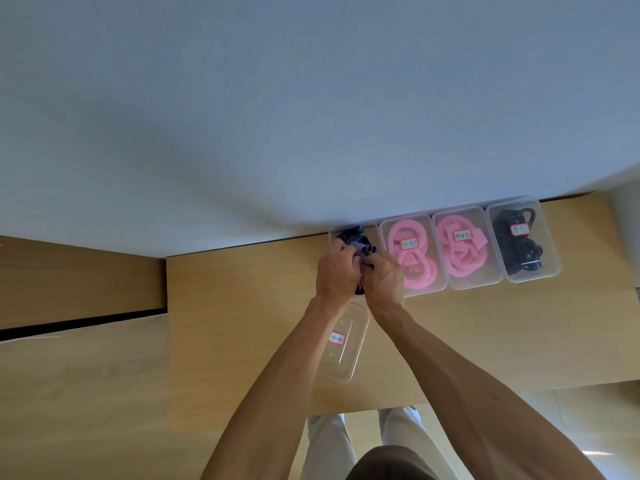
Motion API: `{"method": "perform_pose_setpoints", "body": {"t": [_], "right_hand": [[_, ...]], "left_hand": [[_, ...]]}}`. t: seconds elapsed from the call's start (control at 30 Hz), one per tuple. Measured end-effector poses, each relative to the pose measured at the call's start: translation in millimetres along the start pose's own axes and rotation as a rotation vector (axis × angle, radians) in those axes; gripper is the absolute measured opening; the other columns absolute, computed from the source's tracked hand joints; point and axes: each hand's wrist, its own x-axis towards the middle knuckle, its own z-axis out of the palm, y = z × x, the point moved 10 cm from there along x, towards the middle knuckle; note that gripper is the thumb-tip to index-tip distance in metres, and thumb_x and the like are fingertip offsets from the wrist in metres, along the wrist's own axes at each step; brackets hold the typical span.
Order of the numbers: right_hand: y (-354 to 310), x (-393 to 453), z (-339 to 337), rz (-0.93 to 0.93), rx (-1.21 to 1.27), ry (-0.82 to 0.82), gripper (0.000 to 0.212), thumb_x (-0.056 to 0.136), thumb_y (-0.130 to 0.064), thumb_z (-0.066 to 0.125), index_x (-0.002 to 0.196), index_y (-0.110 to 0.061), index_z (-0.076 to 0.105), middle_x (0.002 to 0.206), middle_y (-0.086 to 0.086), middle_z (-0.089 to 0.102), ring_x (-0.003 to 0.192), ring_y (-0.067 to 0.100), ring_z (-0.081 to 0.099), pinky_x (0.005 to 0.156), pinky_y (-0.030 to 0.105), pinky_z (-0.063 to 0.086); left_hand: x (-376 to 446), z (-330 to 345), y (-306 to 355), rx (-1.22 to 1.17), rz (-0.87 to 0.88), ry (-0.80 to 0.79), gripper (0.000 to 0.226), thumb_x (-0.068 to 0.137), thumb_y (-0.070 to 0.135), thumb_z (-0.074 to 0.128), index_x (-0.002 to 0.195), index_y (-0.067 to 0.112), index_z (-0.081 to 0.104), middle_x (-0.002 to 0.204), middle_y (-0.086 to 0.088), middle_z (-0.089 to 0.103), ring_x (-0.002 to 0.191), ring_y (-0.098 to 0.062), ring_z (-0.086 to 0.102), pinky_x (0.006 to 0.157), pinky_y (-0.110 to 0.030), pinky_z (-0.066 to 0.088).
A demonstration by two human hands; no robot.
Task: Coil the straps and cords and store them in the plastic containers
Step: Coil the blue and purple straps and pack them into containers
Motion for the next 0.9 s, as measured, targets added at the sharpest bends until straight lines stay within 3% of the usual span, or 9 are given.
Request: {"method": "perform_pose_setpoints", "body": {"t": [0.1,0.23,0.37,0.53,0.67,0.77,0.83,0.9], "right_hand": [[2.0,-1.0,2.7,-0.001,0.008,-0.033,0.017,0.084,0.004,0.06,0.085,0.0,0.077,0.087,0.013,0.065,0.073,0.03,0.058,0.059,0.037,0.043],[3.7,-1.9,-0.9,-0.05,0.029,-0.011,0.018,0.084,0.008,0.06,0.088,0.003,0.077,0.089,0.017,0.065,0.077,0.032,0.057,0.062,0.034,0.037],[6.0,0.0,2.4,-0.023,0.029,0.001,0.019,0.082,0.009,0.059,0.088,0.003,0.077,0.089,0.016,0.065,0.079,0.033,0.058,0.062,0.036,0.038],[4.0,2.4,7.3,-0.02,0.008,-0.061,0.022,0.083,0.01,0.058,0.093,0.004,0.076,0.099,0.016,0.065,0.088,0.034,0.06,0.07,0.041,0.047],[-9.0,-4.1,-6.2,-0.054,-0.066,-0.06,0.03,0.081,0.011,0.054,0.101,0.003,0.075,0.111,0.014,0.066,0.097,0.032,0.061,0.077,0.042,0.05],[-11.7,-22.6,-31.6,-0.037,-0.01,0.085,0.025,0.077,0.015,0.052,0.088,0.006,0.072,0.097,0.017,0.067,0.084,0.036,0.06,0.066,0.047,0.051],[9.0,-36.1,-38.9,0.136,0.051,0.108,0.02,0.078,0.009,0.051,0.08,0.0,0.068,0.084,0.015,0.066,0.076,0.036,0.059,0.06,0.04,0.048],[38.9,-53.9,-24.8,0.361,0.027,-0.016,0.021,0.08,0.001,0.052,0.087,-0.008,0.069,0.088,0.012,0.069,0.08,0.034,0.063,0.064,0.033,0.048]], "left_hand": [[-7.0,2.8,-4.1,-0.087,-0.019,0.038,0.018,0.089,-0.001,0.058,0.093,-0.003,0.076,0.095,-0.018,0.067,0.079,-0.031,0.063,0.066,-0.031,0.043],[1.2,1.6,-19.3,-0.121,-0.208,0.052,0.02,0.081,-0.001,0.062,0.098,0.003,0.071,0.093,-0.015,0.068,0.085,-0.03,0.061,0.076,-0.039,0.047],[4.9,5.3,-25.5,0.011,-0.284,-0.006,0.003,0.078,0.007,0.068,0.078,0.01,0.067,0.076,-0.007,0.065,0.073,-0.03,0.054,0.06,-0.032,0.032],[4.8,5.0,-26.1,0.027,-0.237,-0.049,0.016,0.081,0.009,0.067,0.068,0.01,0.057,0.069,-0.005,0.051,0.066,-0.027,0.046,0.058,-0.032,0.026],[-5.8,-9.9,-23.6,-0.043,-0.191,0.034,0.013,0.086,0.008,0.058,0.076,0.005,0.065,0.076,-0.007,0.05,0.067,-0.023,0.043,0.06,-0.034,0.031],[-38.1,-37.3,-47.7,-0.072,-0.334,0.195,0.018,0.091,0.007,0.05,0.077,0.008,0.061,0.079,-0.008,0.057,0.069,-0.025,0.05,0.06,-0.033,0.035],[-63.1,-38.9,-73.4,0.009,-0.463,0.131,0.018,0.093,0.009,0.05,0.097,0.008,0.068,0.098,-0.01,0.064,0.086,-0.028,0.061,0.069,-0.034,0.045],[-92.9,-23.2,-102.9,0.119,-0.593,-0.048,0.024,0.095,0.015,0.054,0.116,0.009,0.065,0.117,-0.011,0.062,0.103,-0.029,0.063,0.083,-0.036,0.051]]}}
